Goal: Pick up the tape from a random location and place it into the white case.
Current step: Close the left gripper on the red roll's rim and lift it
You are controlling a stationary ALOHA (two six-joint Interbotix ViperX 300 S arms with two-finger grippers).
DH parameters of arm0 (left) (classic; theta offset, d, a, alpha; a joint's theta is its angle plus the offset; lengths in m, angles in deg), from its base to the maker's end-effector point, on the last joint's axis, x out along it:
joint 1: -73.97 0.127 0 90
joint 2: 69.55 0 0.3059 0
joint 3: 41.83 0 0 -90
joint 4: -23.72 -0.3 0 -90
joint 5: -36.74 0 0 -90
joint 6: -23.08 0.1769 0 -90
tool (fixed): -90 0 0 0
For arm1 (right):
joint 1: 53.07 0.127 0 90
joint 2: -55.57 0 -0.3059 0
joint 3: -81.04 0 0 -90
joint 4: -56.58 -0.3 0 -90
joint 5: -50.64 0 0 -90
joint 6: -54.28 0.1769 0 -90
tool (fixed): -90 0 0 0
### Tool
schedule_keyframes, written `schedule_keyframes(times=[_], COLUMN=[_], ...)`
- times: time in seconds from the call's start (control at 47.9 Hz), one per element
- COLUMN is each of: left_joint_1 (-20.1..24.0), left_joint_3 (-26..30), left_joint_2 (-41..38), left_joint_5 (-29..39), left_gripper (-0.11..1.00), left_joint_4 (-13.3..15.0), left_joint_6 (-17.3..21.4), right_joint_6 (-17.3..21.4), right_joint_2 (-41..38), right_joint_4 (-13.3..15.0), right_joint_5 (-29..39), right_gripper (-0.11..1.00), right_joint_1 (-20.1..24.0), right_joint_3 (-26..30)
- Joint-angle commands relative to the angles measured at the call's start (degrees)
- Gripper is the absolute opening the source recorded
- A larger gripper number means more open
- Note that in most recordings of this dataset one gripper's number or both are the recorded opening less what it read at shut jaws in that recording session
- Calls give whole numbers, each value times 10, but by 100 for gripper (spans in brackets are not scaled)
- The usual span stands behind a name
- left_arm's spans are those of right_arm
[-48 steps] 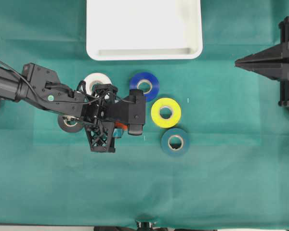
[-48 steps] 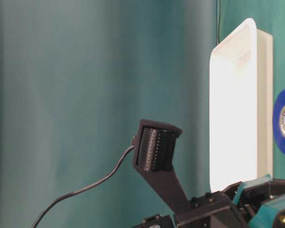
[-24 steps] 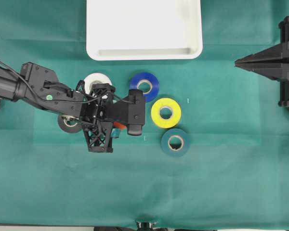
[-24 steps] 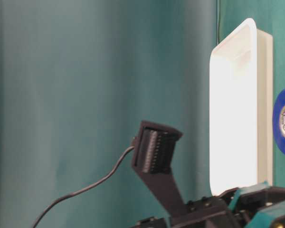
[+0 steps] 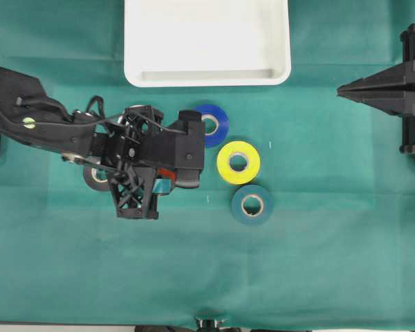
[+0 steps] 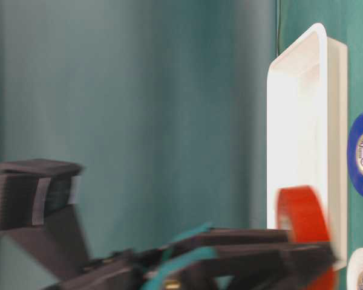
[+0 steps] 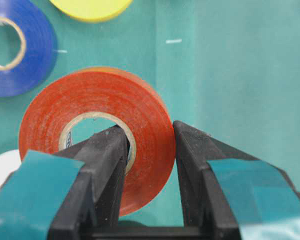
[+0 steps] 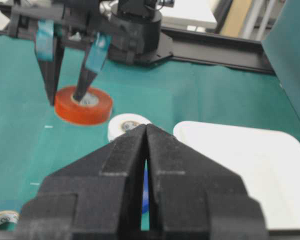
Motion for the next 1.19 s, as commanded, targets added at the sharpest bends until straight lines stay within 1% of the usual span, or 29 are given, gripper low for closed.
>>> schedule_keyframes(times=[0.0,0.334,0.585,0.71,0.919,1.17], left_joint_1=[-2,-2,-2,-2,-2,-1], left_joint_3=[29,102,149,170,188,186], left_joint_2=[27,64,81,83,82,82], left_joint_5=[19,119,161,184,205,205], left_gripper=[25,25,25,25,25,25], left_joint_4=[-2,-6,-6,-6,-6,-6], left_joint_6=[2,7,30,33,37,36], right_joint_6=[1,1,0,0,0,0], right_joint_2=[-3,-3,-3,-3,-3,-3], right_joint_4=[0,0,1,1,2,2], right_joint_5=[-2,0,4,7,7,8], right_gripper=[0,0,0,0,0,0], right_joint_1=[-1,0,0,-1,-1,0], right_joint_3=[18,21,26,27,27,26])
